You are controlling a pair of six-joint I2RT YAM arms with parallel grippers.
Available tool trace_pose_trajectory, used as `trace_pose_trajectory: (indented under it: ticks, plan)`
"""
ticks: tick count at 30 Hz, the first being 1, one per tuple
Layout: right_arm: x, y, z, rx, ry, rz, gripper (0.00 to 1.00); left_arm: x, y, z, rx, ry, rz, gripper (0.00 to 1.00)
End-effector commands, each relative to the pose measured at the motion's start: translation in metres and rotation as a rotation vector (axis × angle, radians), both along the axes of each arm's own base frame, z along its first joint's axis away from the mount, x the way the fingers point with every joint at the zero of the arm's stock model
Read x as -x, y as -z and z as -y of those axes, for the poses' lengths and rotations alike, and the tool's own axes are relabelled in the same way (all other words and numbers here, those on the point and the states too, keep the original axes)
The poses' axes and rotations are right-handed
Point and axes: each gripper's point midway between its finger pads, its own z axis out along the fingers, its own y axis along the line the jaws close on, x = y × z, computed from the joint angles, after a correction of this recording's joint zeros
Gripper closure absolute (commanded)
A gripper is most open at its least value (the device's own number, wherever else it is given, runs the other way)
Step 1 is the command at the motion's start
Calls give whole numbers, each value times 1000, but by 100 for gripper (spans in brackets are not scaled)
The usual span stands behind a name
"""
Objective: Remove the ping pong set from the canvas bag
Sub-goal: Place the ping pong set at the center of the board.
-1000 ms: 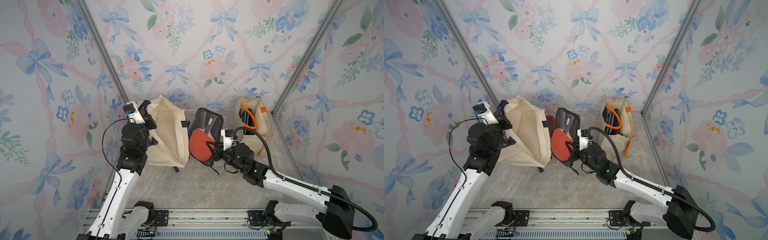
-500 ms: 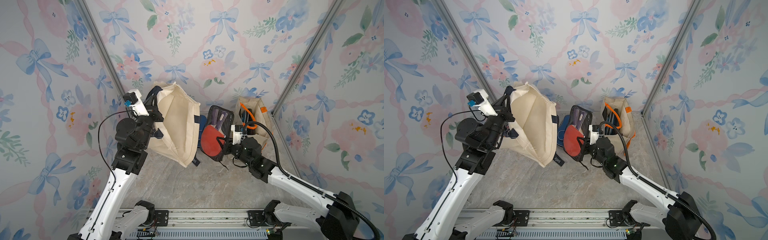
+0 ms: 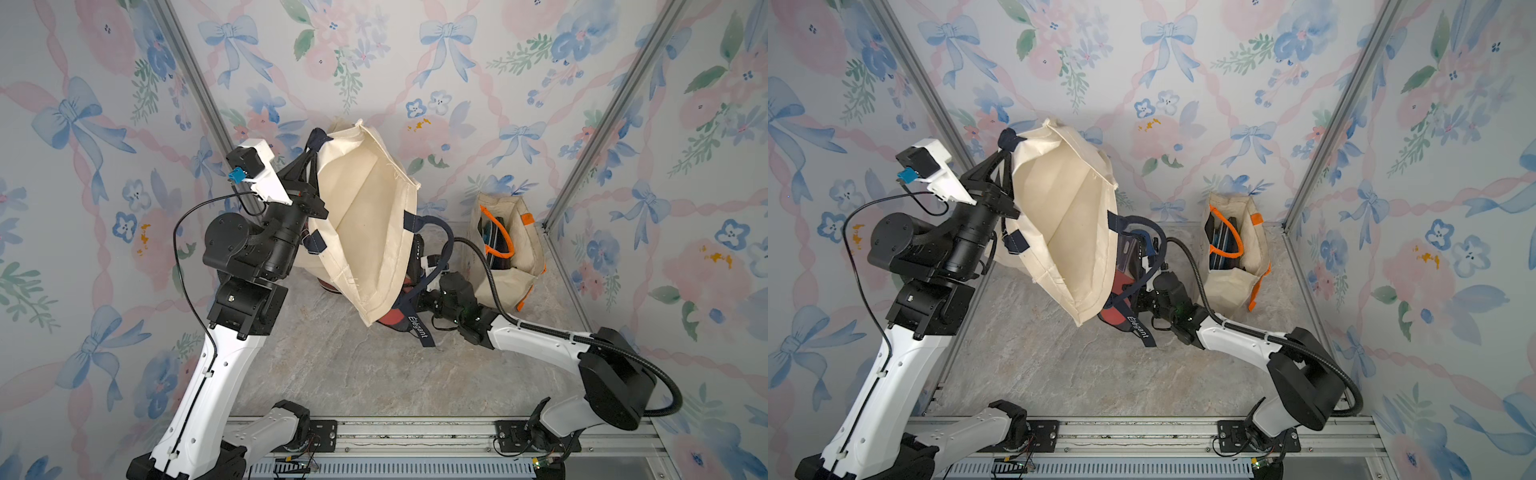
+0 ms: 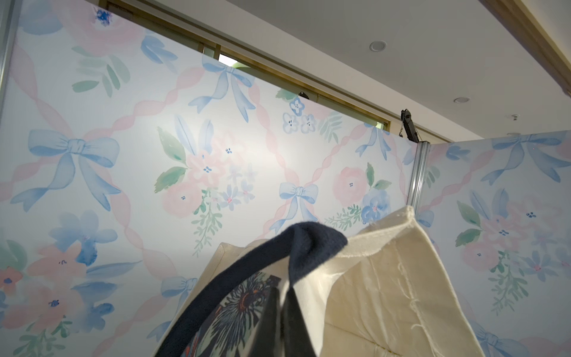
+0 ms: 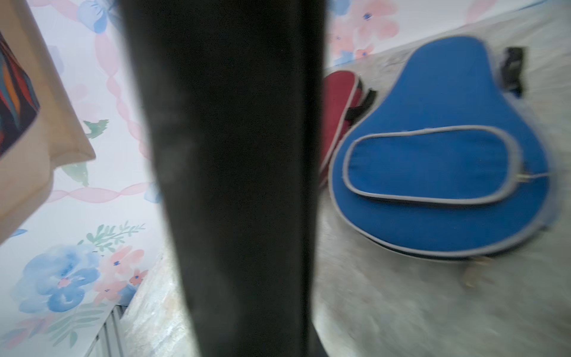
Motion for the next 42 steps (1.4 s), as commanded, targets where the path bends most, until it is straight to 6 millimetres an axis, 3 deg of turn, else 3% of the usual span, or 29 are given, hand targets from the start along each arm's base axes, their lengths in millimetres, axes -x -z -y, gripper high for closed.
trace_pose_trajectory:
  ticks: [1,11,15,19,25,35,42]
  plan:
    - [3,-43,-58,-190,-74,82,92,15,-35,-5,28,-2,97,100]
    - [25,-5,-204,-286,-227,-5,92,-15,-30,-2,-7,-66,63,100]
    - [24,13,-246,-324,-271,-70,92,-17,-28,0,-9,-57,58,100]
    - [21,29,-275,-342,-292,-127,92,-21,-26,2,-12,-54,51,100]
    - [12,53,-295,-375,-273,-210,91,-22,-25,0,-22,-74,54,100]
    - [0,76,-291,-367,-215,-257,89,-31,-8,-1,-44,-110,27,100]
    - [-4,95,-289,-333,-172,-299,87,-31,-7,0,-47,-107,27,100]
